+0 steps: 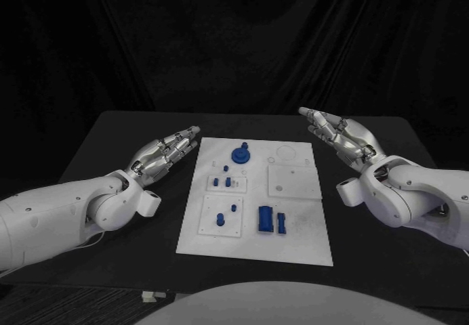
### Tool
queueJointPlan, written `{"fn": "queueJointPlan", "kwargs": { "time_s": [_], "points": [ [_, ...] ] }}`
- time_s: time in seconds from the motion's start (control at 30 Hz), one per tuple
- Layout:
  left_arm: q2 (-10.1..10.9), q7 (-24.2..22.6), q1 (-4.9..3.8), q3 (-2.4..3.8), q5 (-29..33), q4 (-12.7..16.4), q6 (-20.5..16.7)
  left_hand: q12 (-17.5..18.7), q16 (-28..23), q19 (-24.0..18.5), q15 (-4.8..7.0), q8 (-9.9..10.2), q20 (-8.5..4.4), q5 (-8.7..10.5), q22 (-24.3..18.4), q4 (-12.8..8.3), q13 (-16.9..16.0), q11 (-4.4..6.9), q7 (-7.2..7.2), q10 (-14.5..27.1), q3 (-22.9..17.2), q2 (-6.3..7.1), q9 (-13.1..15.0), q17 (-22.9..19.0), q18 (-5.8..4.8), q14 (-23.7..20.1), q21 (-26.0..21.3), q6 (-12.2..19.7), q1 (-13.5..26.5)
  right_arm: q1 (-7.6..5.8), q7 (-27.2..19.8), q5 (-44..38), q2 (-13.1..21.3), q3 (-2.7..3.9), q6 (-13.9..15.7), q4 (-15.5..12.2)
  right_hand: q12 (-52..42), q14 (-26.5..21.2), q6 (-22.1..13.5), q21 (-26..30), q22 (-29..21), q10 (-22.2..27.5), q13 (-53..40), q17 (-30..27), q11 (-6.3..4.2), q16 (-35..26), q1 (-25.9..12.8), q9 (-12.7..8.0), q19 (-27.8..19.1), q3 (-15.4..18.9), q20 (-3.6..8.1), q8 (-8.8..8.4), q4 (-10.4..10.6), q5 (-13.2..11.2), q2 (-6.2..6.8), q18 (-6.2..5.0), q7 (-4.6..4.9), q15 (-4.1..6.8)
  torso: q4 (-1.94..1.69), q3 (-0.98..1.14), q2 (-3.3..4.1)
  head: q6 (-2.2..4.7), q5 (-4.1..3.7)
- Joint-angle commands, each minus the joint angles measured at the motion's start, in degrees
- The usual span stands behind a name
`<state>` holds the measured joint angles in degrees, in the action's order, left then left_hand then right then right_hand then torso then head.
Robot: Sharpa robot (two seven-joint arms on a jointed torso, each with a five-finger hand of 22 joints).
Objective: Assemble the parts on the task board
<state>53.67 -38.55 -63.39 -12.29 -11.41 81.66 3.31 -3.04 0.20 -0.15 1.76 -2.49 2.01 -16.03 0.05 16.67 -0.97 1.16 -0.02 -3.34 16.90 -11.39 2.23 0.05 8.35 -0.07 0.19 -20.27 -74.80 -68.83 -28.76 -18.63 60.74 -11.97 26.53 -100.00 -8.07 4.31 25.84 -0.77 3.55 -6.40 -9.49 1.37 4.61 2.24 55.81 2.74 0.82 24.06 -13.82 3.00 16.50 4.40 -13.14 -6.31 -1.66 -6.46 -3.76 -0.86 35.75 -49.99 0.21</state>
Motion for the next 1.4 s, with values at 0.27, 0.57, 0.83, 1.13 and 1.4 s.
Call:
{"fn": "queueJointPlan", "kwargs": {
  "time_s": [0.27, 0.57, 0.83, 1.13, 1.4],
  "points": [
    [-0.53, 0.04, 0.04, 0.15, -1.20, -0.32, -1.47, 3.04, -0.20, 0.15, -1.76, 2.49, -2.01, 3.99, -0.05, -5.83, 0.97, -1.16, 0.02, 3.34, -6.14, 3.71, -2.23, -0.05, -2.57, 0.07, -0.19, 7.33, 25.02, 0.35, -2.01, 2.65, -0.70, 0.33, -0.60, 0.83, 3.94, -4.31, -15.02, 0.77, -3.55, 6.40, 9.49, -1.37, -4.61, -2.24, -30.88, -2.74, -0.82, -13.97, 7.91, -3.00, -9.46, -4.40, 6.43, 6.31, 1.66, 6.46, 0.09, 0.02, -0.21, 0.26, -0.07],
    [-2.18, 1.75, 0.66, 2.53, 1.27, 1.37, -10.46, 3.04, -0.20, 0.15, -1.76, 2.49, -2.01, 7.86, -0.05, -9.28, 0.97, -1.16, 0.02, 3.34, -9.59, 6.16, -2.23, -0.05, -4.11, 0.07, -0.19, 11.50, 41.02, 4.46, -1.53, 10.55, -8.28, 6.09, 8.39, 5.39, 8.07, -4.31, -25.84, 0.77, -3.55, 6.40, 9.49, -1.37, -4.61, -2.24, -51.60, -2.74, -0.82, -24.06, 13.82, -3.00, -16.50, -4.40, 13.14, 6.31, 1.66, 6.46, 1.17, 0.26, -1.48, 4.76, -0.11],
    [-4.88, 4.52, 1.68, 6.39, 5.29, 4.11, -25.11, 3.04, -0.20, 0.15, -1.76, 2.49, -2.01, 10.10, -0.05, -11.30, 0.97, -1.16, 0.02, 3.34, -11.61, 11.39, -2.23, -0.05, -8.35, 0.07, -0.19, 13.89, 50.27, 8.18, -1.10, 17.70, -15.14, 11.29, 16.53, 9.51, 8.07, -4.31, -25.84, 0.77, -3.55, 6.40, 9.49, -1.37, -4.61, -2.24, -55.81, -2.74, -0.82, -24.06, 13.82, -3.00, -16.50, -4.40, 13.14, 6.31, 1.66, 6.46, 2.81, 0.64, -3.43, 11.62, -0.17],
    [-7.75, 7.48, 2.77, 10.52, 9.57, 7.04, -40.72, 3.04, -0.20, 0.15, -1.76, 2.49, -2.01, 11.94, -0.05, -16.67, 0.97, -1.16, 0.02, 3.34, -16.90, 11.39, -2.23, -0.05, -8.35, 0.07, -0.19, 15.73, 57.81, 8.67, -1.04, 18.63, -16.05, 11.97, 17.59, 10.05, 8.07, -4.31, -25.84, 0.77, -3.55, 6.40, 9.49, -1.37, -4.61, -2.24, -55.81, -2.74, -0.82, -24.06, 13.82, -3.00, -16.50, -4.40, 13.14, 6.31, 1.66, 6.46, 3.72, 0.85, -4.52, 15.45, -0.21],
    [-8.90, 8.67, 3.20, 12.17, 11.29, 8.21, -46.99, 3.04, -0.20, 0.15, -1.76, 2.49, -2.01, 16.03, -0.05, -16.67, 0.97, -1.16, 0.02, 3.34, -16.90, 11.39, -2.23, -0.05, -8.35, 0.07, -0.19, 20.27, 62.48, 8.67, -1.04, 18.63, -16.05, 11.97, 17.59, 10.05, 8.07, -4.31, -25.84, 0.77, -3.55, 6.40, 9.49, -1.37, -4.61, -2.24, -55.81, -2.74, -0.82, -24.06, 13.82, -3.00, -16.50, -4.40, 13.14, 6.31, 1.66, 6.46, 3.76, 0.86, -4.57, 15.62, -0.21]
  ]
}}
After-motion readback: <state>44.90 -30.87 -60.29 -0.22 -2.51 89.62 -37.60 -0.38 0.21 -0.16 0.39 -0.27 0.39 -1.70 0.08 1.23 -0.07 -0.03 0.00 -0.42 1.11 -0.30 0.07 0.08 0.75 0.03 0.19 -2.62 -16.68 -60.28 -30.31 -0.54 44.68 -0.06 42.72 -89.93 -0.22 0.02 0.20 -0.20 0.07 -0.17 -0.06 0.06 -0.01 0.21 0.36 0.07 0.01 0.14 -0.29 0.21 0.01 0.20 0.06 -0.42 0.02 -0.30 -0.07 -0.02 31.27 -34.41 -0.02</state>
